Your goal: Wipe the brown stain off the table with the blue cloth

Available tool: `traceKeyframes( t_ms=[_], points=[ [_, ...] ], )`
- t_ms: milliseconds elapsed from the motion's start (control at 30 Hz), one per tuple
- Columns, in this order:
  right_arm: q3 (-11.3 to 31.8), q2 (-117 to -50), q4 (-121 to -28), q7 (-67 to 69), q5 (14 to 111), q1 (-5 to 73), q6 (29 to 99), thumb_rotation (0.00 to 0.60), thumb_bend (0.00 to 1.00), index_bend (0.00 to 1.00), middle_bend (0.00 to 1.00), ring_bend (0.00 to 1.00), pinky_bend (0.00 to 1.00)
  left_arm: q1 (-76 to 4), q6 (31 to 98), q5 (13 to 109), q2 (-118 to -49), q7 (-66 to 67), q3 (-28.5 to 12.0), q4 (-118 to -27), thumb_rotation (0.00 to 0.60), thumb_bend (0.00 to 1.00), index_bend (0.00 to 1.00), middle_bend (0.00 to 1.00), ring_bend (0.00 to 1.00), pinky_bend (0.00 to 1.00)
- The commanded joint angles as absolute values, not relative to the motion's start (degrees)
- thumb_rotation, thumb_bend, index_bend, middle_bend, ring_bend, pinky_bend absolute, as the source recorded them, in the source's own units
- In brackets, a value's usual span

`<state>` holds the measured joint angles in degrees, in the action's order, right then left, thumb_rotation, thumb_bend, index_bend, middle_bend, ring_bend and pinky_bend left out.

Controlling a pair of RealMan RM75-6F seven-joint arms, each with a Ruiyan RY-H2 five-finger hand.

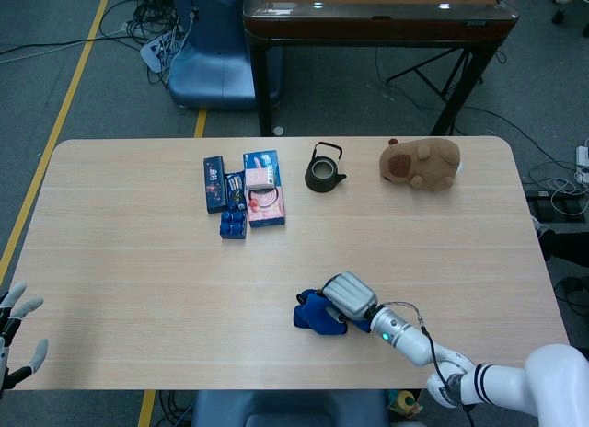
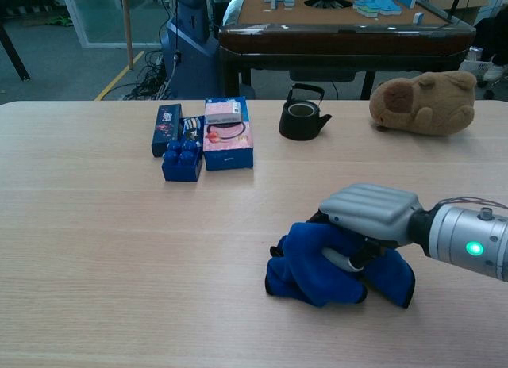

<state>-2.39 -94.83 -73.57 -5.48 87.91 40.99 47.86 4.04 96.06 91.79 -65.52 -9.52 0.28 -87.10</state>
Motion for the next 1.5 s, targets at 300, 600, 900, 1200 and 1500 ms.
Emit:
traceKeyframes(
  t_ms=[300,600,900,1200,1500],
  points=[
    [-5.24,-93.62,-77.61,-4.7,91.71,41.39,48.26,0.6,0.66,0.74,0.64,0.51,0.57,3.82,95.82,92.04,-65.52,-9.27,0.31,-87.23,0.6,0.36,0.21,0.05,0.04,0.05],
    [-2.55,-95.15,-68.97,-6.18,87.25,41.51,46.25,0.6,0.66,0.74,0.64,0.51,0.58,3.82,95.88,92.1,-65.53,-9.02,0.32,-87.45,0.6,0.36,0.21,0.05,0.04,0.05],
    [2.04,-96.34,-61.26,-8.01,81.77,41.74,45.84,0.6,0.66,0.74,0.64,0.51,0.58,3.88,96.0,92.09,-65.48,-9.11,0.3,-87.44,0.6,0.36,0.21,0.05,0.04,0.05],
    [6.71,-96.45,-57.74,-9.31,77.07,42.09,47.03,0.6,0.66,0.74,0.64,0.51,0.58,4.11,96.51,92.1,-65.31,-9.44,0.24,-87.41,0.6,0.36,0.21,0.05,0.04,0.05],
    [12.66,-94.08,-61.18,-7.57,73.69,41.64,52.99,0.6,0.66,0.74,0.64,0.51,0.58,4.0,96.46,92.32,-65.37,-9.37,0.24,-87.39,0.6,0.36,0.21,0.05,0.04,0.05]
  ],
)
